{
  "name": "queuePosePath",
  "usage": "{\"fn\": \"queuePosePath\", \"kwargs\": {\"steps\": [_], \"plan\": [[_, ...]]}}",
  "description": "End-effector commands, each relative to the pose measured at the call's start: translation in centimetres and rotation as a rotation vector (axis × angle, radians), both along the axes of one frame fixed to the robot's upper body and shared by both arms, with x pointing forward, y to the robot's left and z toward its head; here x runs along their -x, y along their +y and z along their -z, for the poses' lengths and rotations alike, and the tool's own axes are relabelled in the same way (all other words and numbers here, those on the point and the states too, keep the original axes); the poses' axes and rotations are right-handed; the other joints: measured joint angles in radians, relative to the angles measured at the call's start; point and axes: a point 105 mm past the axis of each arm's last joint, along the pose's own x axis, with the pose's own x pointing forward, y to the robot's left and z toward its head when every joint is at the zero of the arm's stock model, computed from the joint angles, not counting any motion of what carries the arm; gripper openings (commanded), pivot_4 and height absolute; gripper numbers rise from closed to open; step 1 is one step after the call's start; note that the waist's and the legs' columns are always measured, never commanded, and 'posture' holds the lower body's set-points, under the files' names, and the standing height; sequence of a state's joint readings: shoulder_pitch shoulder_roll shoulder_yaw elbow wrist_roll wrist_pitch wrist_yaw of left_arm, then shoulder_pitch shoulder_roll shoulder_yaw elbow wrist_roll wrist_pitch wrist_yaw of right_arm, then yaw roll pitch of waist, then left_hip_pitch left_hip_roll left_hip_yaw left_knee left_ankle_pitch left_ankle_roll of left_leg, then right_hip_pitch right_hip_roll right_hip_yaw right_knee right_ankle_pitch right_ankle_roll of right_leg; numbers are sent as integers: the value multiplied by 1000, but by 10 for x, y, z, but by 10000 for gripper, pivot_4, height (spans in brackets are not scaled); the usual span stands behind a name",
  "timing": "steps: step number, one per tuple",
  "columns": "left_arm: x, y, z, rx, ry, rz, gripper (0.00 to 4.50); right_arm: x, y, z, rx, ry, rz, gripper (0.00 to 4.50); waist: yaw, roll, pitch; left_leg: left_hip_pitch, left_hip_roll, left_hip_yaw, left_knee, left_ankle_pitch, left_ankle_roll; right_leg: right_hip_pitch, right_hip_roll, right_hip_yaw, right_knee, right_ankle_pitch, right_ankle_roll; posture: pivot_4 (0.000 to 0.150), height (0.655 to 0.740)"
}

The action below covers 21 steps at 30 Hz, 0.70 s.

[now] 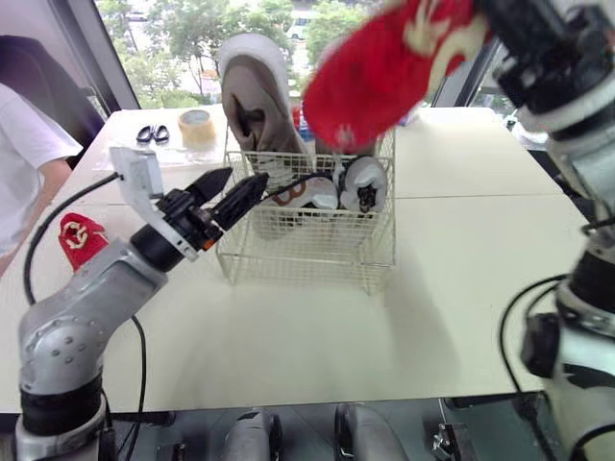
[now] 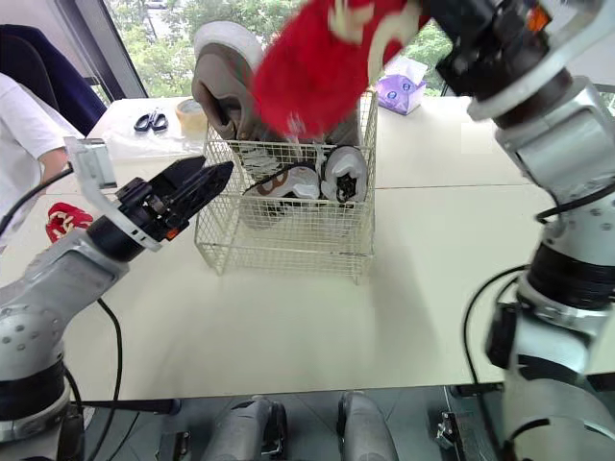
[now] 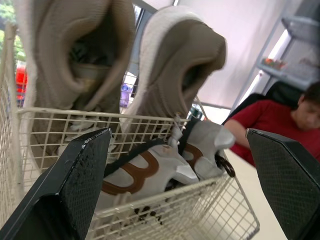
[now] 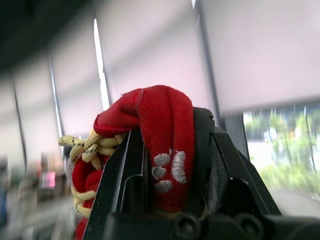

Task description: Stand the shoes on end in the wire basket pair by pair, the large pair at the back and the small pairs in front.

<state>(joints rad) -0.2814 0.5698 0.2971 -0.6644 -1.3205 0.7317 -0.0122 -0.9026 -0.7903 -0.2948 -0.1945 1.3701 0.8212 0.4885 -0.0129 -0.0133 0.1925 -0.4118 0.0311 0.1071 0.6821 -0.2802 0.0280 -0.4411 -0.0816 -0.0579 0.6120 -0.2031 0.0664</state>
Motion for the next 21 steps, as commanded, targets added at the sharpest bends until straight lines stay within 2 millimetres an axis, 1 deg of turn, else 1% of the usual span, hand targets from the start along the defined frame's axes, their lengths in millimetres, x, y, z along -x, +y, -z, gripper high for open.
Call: {"fn": "queuePosePath", "kwargs": {"steps": [1, 4, 8, 12, 14, 17, 21], "plan": [[17, -7, 14, -27, 35, -8, 44278, 3, 7, 22, 225, -26, -31, 10319, -3, 0, 0, 0, 0, 0, 0, 0, 0, -1, 0, 1, 0, 0, 0, 1500, 7400], [25, -10, 20, -27, 55, 18, 44278, -3, 8, 39, 327, -33, -31, 10319, 1, 0, 0, 0, 1, 0, -1, 0, 0, -1, 1, 1, 0, 0, 0, 1500, 7400], [30, -12, 33, -37, 96, 68, 44278, -20, 4, 58, 445, -81, 51, 10319, 6, 0, 0, 0, 0, 0, 0, 0, -1, -1, 0, 0, 0, -1, -1, 1500, 7400], [33, -13, 38, -28, 115, 87, 44278, -26, 7, 71, 487, -115, 73, 10319, 5, 0, 0, -2, -1, 0, 0, 0, -1, -2, 0, 0, -2, -1, -1, 1500, 7400], [30, -12, 37, -22, 113, 85, 44278, -31, 7, 84, 527, -130, 90, 10319, 5, 0, 0, -2, -1, 0, 0, 0, -1, -2, 0, 0, -2, -1, -1, 1500, 7400], [27, -11, 35, -23, 107, 91, 44278, -30, 8, 93, 490, -96, 62, 10319, 6, -1, 0, -1, 0, 0, 0, 0, -1, -1, 0, 0, -1, -1, -1, 1500, 7400], [24, -8, 32, -10, 104, 94, 44278, -30, 8, 107, 483, -55, 49, 10319, 6, 0, 0, -2, 0, 0, 0, 0, -1, -2, 0, 0, -1, -1, -1, 1500, 7400]]}}
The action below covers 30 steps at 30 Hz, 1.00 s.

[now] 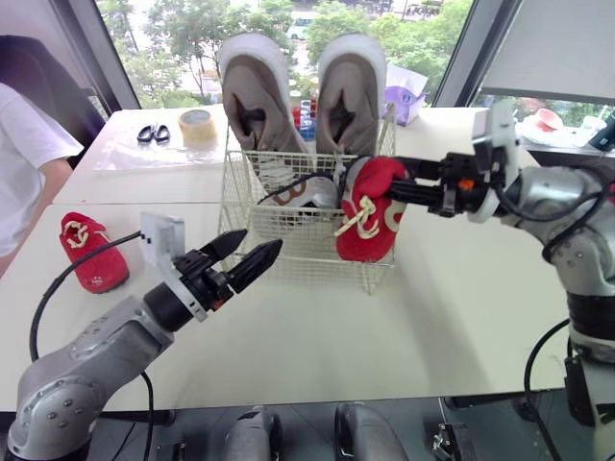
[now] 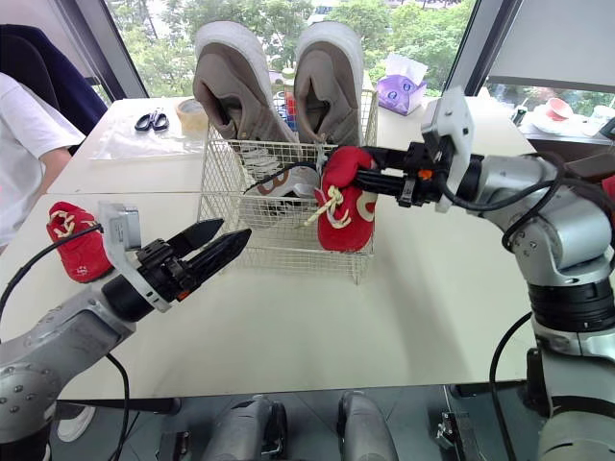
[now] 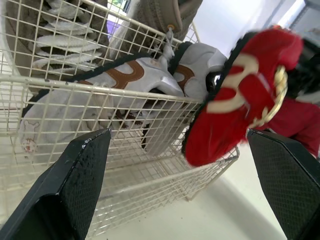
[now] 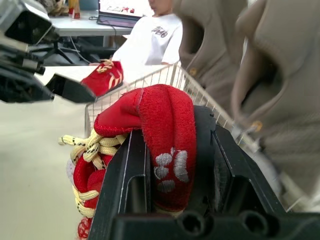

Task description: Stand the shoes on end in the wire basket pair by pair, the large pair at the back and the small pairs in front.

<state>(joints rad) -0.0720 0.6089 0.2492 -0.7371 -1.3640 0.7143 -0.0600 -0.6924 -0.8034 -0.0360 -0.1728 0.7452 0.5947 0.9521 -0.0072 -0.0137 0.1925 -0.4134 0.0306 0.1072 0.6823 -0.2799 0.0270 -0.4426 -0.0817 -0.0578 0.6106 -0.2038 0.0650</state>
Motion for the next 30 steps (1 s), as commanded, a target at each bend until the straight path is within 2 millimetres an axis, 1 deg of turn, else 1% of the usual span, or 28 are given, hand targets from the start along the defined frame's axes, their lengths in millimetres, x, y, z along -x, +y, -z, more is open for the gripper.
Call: {"fn": "queuePosePath", "kwargs": {"steps": [1, 3, 5, 6, 9, 11, 13, 16, 19, 21, 22, 24, 25, 27, 28, 29, 30], "plan": [[0, 2, -12, 33, -42, 7, 44278, 5, -1, -4, -17, -28, -8, 10319, 0, 0, 0, 0, 0, 0, 0, 0, 0, 0, 0, 0, 0, 0, 0, 1500, 7400], [-2, 3, -13, 39, -43, 7, 44278, 4, 0, 0, -21, -24, -8, 10319, 0, 0, 0, 0, 0, 0, 0, 0, 0, 0, 0, 0, 0, 0, 0, 1500, 7400], [-3, 4, -14, 36, -45, 9, 45000, 3, 0, 3, -19, -25, -2, 19665, 0, 0, 0, 0, 0, 0, 0, 0, 0, 0, 0, 0, 0, 0, 0, 1500, 7400], [-4, 5, -15, 39, -46, 10, 45000, 3, -1, 5, -16, -22, 2, 21977, 0, 0, 0, 0, 0, 0, 0, 0, 0, 0, 0, 0, 0, 0, 0, 1500, 7400], [-4, 10, -17, 50, -49, 12, 45000, 1, -6, 6, -4, -24, 24, 37244, -1, 0, 0, 0, 0, 0, 0, 0, 0, 0, 0, 0, 0, 0, 0, 1500, 7400], [-6, 14, -19, 50, -50, 1, 45000, 0, -9, 4, 5, -33, 39, 44776, -2, 0, 0, 0, 0, 0, 0, 0, 0, 0, 0, 0, 0, 0, 0, 1500, 7400], [-8, 19, -20, 42, -48, -18, 45000, 4, -11, -3, 10, -38, 30, 44776, -2, 0, 0, 0, 0, 0, 0, 0, 0, 0, 0, 0, 0, 0, 0, 1500, 7400], [-6, 24, -27, 47, -48, -5, 45000, 14, -10, -21, -10, -46, -6, 44776, -3, 0, 0, 0, 0, 0, 0, 0, 0, 0, 0, 0, 1, 0, 0, 1500, 7400], [0, 31, -31, 30, -40, 13, 45000, 31, -9, -39, -26, -7, -77, 44776, -3, 0, 0, 0, 0, 0, 0, 0, 0, -1, 0, 0, 1, 0, 0, 1500, 7400], [1, 40, -33, 7, -33, -7, 45000, 44, -10, -50, -38, 23, -124, 44776, -3, 0, 0, 0, 1, 0, 0, 0, 0, -1, -1, 0, 0, 0, 0, 1500, 7400], [0, 46, -36, 3, -35, -31, 45000, 48, -11, -56, -47, 20, -128, 44776, -3, 0, 0, 0, 1, 0, -1, 0, 0, -1, -2, 0, 0, 0, 0, 1500, 7400], [-7, 66, -49, 29, -56, -126, 45000, 50, -14, -72, -76, -16, -124, 44776, -3, 0, 0, 0, 1, 0, -1, 0, 0, -1, -2, 0, 0, 0, -1, 1500, 7400], [-14, 81, -58, 38, -77, -209, 45000, 49, -15, -83, -101, -46, -119, 44776, -3, 0, 0, 0, 1, 0, -1, 0, -1, -1, -2, 0, 0, 0, -1, 1500, 7400], [-24, 105, -72, 22, -104, -349, 45000, 53, -13, -95, -106, -71, -154, 44776, -3, 1, 1, 0, 1, 0, -1, 0, -1, -2, -3, 0, 0, 0, -2, 1500, 7400], [-29, 119, -79, -23, -111, -441, 45000, 55, -9, -98, -87, -73, -182, 44776, -3, 1, 1, 0, 1, -1, -1, -1, -2, -2, -3, 0, 0, 0, -2, 1500, 7400], [-36, 134, -85, -61, -93, -536, 45000, 60, -1, -95, -37, -58, -240, 44776, -3, 0, 1, -1, 1, -1, -1, -1, -1, -2, -2, 0, 0, 0, -2, 1500, 7400], [-39, 145, -90, -84, -79, -600, 45000, 64, 4, -92, -2, -46, -279, 44776, -4, 0, 1, -1, 1, -1, -1, 0, -1, -2, -2, 0, 0, 0, -2, 1500, 7400]]}}
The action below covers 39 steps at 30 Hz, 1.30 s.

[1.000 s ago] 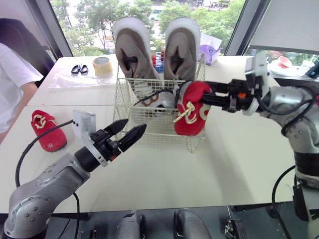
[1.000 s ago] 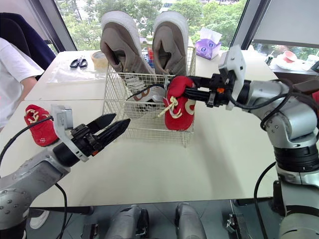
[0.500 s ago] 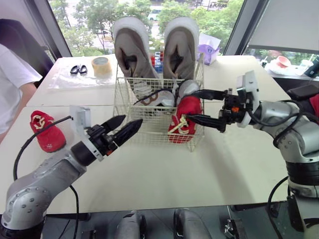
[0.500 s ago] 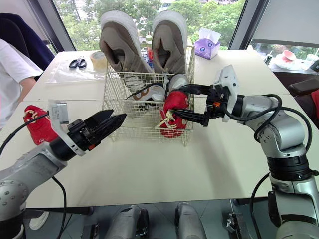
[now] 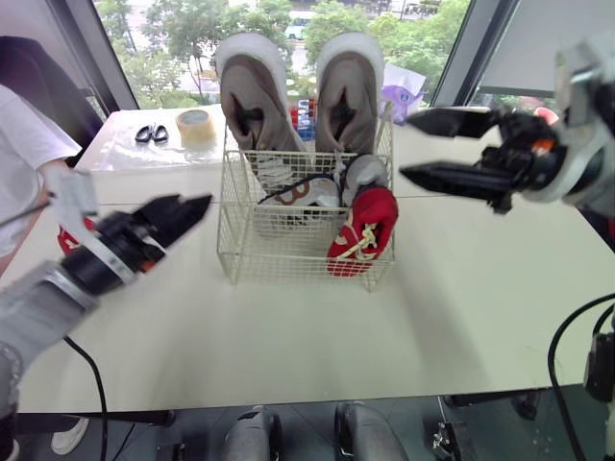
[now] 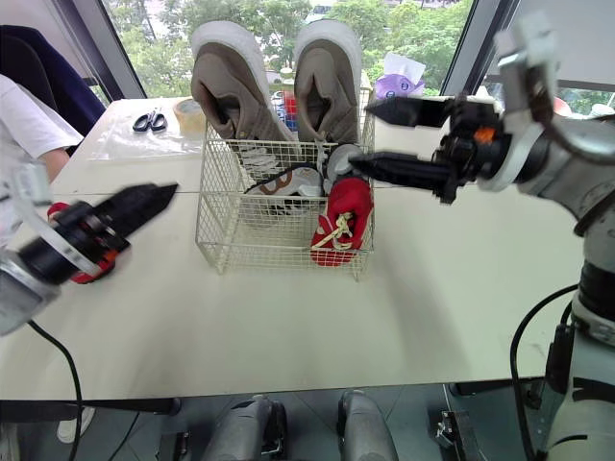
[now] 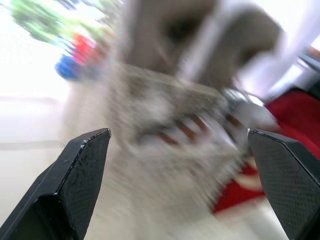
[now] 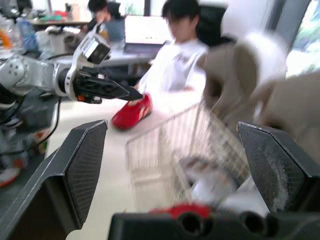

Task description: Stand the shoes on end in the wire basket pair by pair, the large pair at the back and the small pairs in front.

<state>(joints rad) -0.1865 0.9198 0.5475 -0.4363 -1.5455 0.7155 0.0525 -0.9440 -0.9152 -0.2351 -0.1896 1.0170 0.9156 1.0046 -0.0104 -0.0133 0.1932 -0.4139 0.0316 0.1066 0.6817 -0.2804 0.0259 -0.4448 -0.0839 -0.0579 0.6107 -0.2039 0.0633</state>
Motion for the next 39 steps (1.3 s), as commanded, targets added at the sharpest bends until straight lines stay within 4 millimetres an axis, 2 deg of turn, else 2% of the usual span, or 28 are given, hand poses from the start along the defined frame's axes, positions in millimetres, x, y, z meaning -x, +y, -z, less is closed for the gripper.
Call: {"fn": "queuePosePath", "kwargs": {"steps": [1, 3, 5, 6, 8, 12, 16, 25, 28, 30, 32, 38, 39], "plan": [[-11, 49, -28, -119, 3, -317, 45000, 22, 19, 2, 127, -4, -174, 44776, -1, 0, 0, -1, 0, 0, -1, 0, 0, -1, 1, 0, 0, 0, 0, 1500, 7400], [-16, 65, -28, -212, 67, -429, 45000, 29, 25, 10, 194, 15, -252, 44776, -2, 0, 0, -1, 0, 0, -1, 0, 0, -1, 1, -1, 0, 0, 0, 1500, 7400], [-18, 100, -11, -230, 307, -594, 45000, 31, 33, 23, 281, -3, -331, 44776, -2, 0, 0, -2, 0, 2, -2, -1, 1, -2, 1, -1, 0, 0, 0, 1500, 7400], [-13, 118, -5, -240, 402, -682, 45000, 28, 35, 30, 325, -18, -346, 44776, -3, 0, 0, -4, 0, 2, -2, -1, 1, -4, 1, -1, 0, 0, 1, 1500, 7400], [-4, 141, 5, -234, 528, -780, 45000, 25, 36, 37, 375, -30, -366, 44776, -6, 0, 0, -9, 0, 2, -2, 0, 1, -11, 1, 0, 2, 1, 1, 1500, 7400], [-3, 156, 17, -105, 635, -793, 45000, 24, 35, 41, 404, -40, -386, 44776, 4, -2, 1, -13, 0, 2, -1, 3, -5, -16, 2, -1, 5, 2, 5, 1500, 7400], [-4, 173, 30, -78, 740, -829, 45000, 21, 31, 49, 436, -35, -361, 44776, 9, -4, 0, -13, 0, 2, -1, 6, -9, -15, 2, -2, 5, 2, 4, 1500, 7400], [-30, 184, 70, -93, 871, -804, 45000, 25, 26, 53, 437, -27, -293, 44776, 23, -5, 0, -13, 0, 3, -1, 6, -10, -16, 2, -3, 6, 3, 5, 1500, 7400], [-37, 197, 96, -93, 913, -845, 45000, 26, 27, 52, 429, -30, -276, 44776, 23, -5, 0, -13, 0, 4, 0, 6, -10, -16, 2, -3, 6, 3, 5, 1500, 7400], [-41, 202, 111, -97, 924, -841, 39654, 27, 26, 52, 427, -30, -266, 45000, 23, -5, 0, -13, 0, 4, 0, 6, -10, -16, 2, -3, 6, 3, 5, 1500, 7400], [-46, 202, 120, -95, 926, -826, 31925, 27, 25, 51, 427, -29, -249, 45000, 22, -5, -1, -13, -1, 6, 0, 6, -10, -16, 3, -3, 6, 3, 5, 1500, 7400], [-56, 196, 122, -111, 918, -771, 431, 27, 23, 50, 429, -26, -223, 45000, 22, -5, -1, -11, 0, 6, 1, 5, -6, -17, 3, -3, 13, 3, 4, 1500, 7400], [-56, 195, 121, -110, 917, -764, 148, 27, 23, 49, 428, -26, -220, 45000, 23, -5, -1, -11, 0, 4, 2, 5, -7, -17, 2, -3, 15, 3, 4, 1500, 7400]]}}
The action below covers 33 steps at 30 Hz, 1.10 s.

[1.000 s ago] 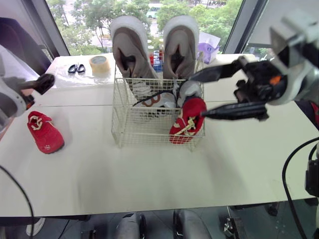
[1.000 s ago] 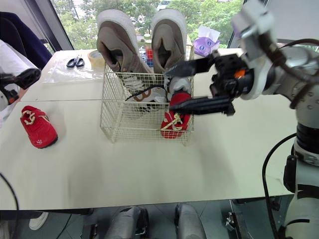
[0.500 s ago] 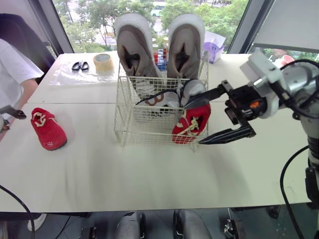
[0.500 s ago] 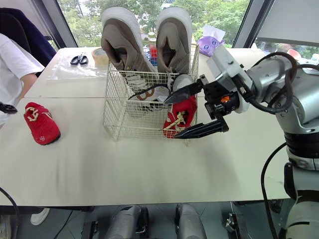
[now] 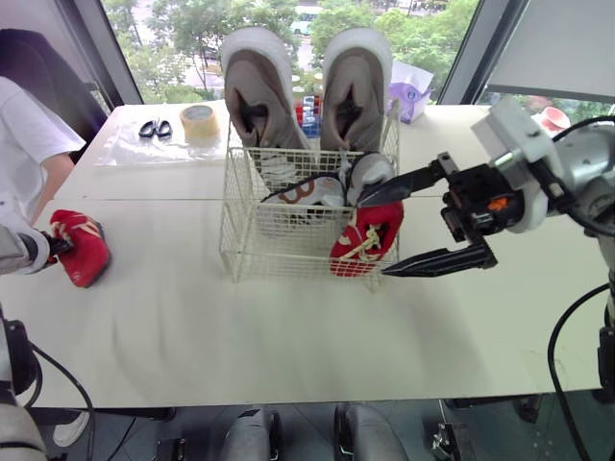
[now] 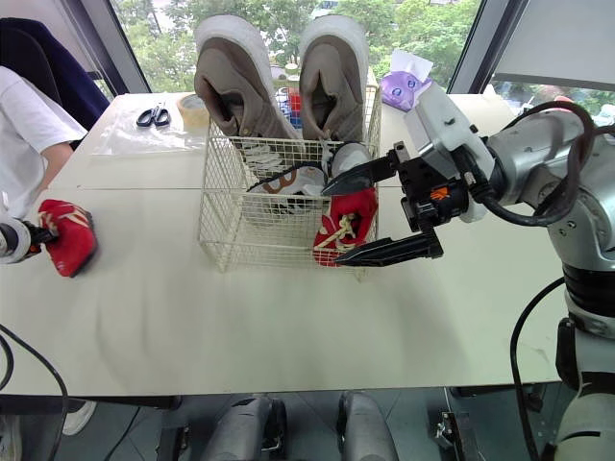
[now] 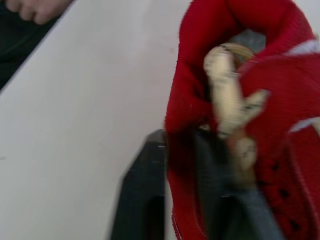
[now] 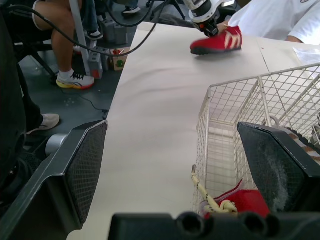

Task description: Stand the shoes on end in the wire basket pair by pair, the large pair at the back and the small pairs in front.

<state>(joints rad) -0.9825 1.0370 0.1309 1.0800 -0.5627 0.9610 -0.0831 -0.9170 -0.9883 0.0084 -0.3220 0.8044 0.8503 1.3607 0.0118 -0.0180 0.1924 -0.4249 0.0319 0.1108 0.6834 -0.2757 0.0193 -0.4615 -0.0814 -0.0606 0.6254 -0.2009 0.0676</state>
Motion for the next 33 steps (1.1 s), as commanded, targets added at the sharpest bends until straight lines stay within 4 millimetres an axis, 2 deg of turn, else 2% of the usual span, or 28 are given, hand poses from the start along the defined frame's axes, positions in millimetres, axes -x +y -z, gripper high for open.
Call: {"fn": "queuePosePath", "kwargs": {"steps": [1, 5, 10, 14, 16, 18, 24, 27, 33], "plan": [[-1, 0, -4, -3, 4, 19, 148, 5, -2, -12, -14, -55, 7, 45000, 1, 0, 0, 0, 0, -1, 0, 0, 0, 0, 0, 0, 1, 0, 0, 1500, 7400], [2, 1, -28, 9, -45, 38, 148, -1, -2, -11, -18, -53, 18, 45000, 0, -1, 0, -1, 0, -2, 1, 0, 1, 0, -1, 0, 1, 0, 0, 1500, 7400], [7, -5, -70, -17, -162, 66, 148, -9, -3, -10, -27, -55, 23, 45000, -3, -5, 1, -1, 0, -2, 2, 0, 2, -1, -1, 0, 1, 0, 0, 1500, 7400], [18, -41, -131, -64, -435, 173, 148, -17, -6, -16, -61, -49, 46, 45000, -8, -8, 2, -2, 0, -2, 2, 0, 1, -1, -1, 1, 2, 0, 1, 1500, 7400], [30, -64, -140, -58, -498, 242, 148, -20, -6, -20, -75, -45, 54, 45000, -6, -9, 2, -2, 0, -3, 2, 2, -3, -1, -2, 1, 2, 0, 1, 1500, 7400], [38, -71, -136, -54, -496, 238, 148, -24, -5, -19, -76, -42, 54, 45000, -5, -9, 1, -1, -1, -3, 2, 3, -4, 0, -2, 1, 2, 0, 1, 1500, 7400], [42, -63, -115, -44, -452, 155, 148, -32, -3, -20, -86, -42, 48, 45000, -8, -9, 1, 2, 0, -4, 2, 5, -7, 1, 0, 1, 5, 0, 0, 1500, 7400], [39, -66, -105, -12, -443, 157, 148, -37, -3, -19, -89, -47, 55, 45000, -8, -9, 1, 2, 0, -4, 2, 5, -7, 1, 0, 1, 5, 0, 0, 1500, 7400], [39, -68, -65, 35, -346, 121, 148, -36, -6, -18, -99, -44, 77, 45000, -3, -9, 1, 1, 0, -4, 2, 5, -8, 1, -1, 1, 4, 0, 0, 1500, 7400]]}}
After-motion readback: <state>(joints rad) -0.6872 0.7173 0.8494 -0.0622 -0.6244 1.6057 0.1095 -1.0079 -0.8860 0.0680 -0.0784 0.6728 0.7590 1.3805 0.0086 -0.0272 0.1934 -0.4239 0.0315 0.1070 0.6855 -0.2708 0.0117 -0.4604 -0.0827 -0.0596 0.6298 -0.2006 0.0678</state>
